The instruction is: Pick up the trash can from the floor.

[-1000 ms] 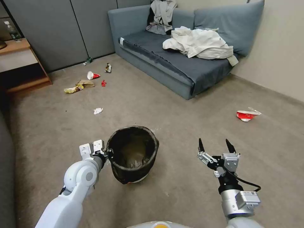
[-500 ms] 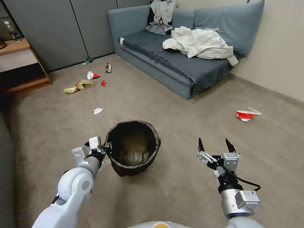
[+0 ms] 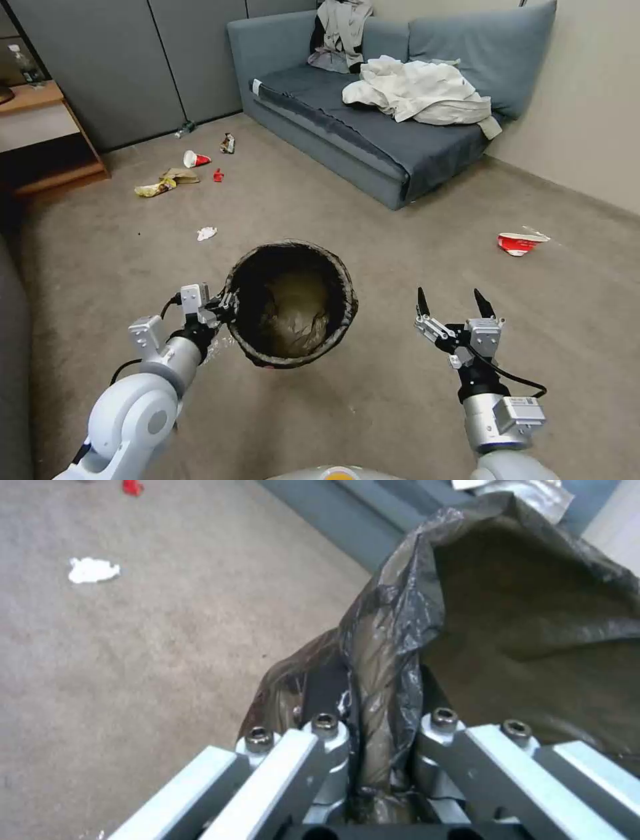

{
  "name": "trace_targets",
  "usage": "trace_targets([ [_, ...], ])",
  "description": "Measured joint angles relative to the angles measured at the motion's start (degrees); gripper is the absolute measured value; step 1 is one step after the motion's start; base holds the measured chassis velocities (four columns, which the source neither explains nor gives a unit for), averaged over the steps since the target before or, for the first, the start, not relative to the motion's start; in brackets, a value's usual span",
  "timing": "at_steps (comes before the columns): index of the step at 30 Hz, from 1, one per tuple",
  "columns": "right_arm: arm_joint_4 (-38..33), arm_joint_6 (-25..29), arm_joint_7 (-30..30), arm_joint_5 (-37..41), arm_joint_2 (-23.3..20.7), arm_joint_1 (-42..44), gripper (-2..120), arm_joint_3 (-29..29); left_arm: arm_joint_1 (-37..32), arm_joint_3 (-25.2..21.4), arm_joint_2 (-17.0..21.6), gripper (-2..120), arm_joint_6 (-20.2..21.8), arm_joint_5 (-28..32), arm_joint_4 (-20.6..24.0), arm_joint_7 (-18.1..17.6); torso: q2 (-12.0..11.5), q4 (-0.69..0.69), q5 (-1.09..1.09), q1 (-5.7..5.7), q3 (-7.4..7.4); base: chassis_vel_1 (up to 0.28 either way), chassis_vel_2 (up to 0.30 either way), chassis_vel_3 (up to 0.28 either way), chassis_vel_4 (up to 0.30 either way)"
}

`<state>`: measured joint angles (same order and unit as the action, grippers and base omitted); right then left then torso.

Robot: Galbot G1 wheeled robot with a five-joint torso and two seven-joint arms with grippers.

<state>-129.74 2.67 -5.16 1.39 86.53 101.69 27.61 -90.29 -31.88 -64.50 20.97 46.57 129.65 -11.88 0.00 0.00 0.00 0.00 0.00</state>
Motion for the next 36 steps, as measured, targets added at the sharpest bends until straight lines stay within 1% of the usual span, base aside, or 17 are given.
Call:
trace_targets([
  [4, 0.1, -0.1, -0.2, 0.1, 0.1, -0.3, 100, 0.0, -1.7, -0.5, -0.4, 5, -1.9, -1.8, 1.1, 1.0, 0.0, 0.01, 0.0, 0.0, 0.0, 0.0, 0.0, 0.0, 0.0],
  [8, 0.1, -0.1, -0.2, 0.1, 0.2, -0.4, 100, 0.1, -2.4, -0.5, -1.0, 5, -2.6, -3.1, 1.5, 2.0, 0.0, 0.0, 0.0, 0.0, 0.0, 0.0, 0.0, 0.0, 0.0],
  [36, 0.5, -0.2, -0.4, 0.5, 0.2, -1.0, 100, 0.3, -2.0, 0.3, -1.5, 5, -2.7, -4.0, 1.4, 2.2, 0.0, 0.0, 0.0, 0.0, 0.0, 0.0, 0.0, 0.0, 0.0],
])
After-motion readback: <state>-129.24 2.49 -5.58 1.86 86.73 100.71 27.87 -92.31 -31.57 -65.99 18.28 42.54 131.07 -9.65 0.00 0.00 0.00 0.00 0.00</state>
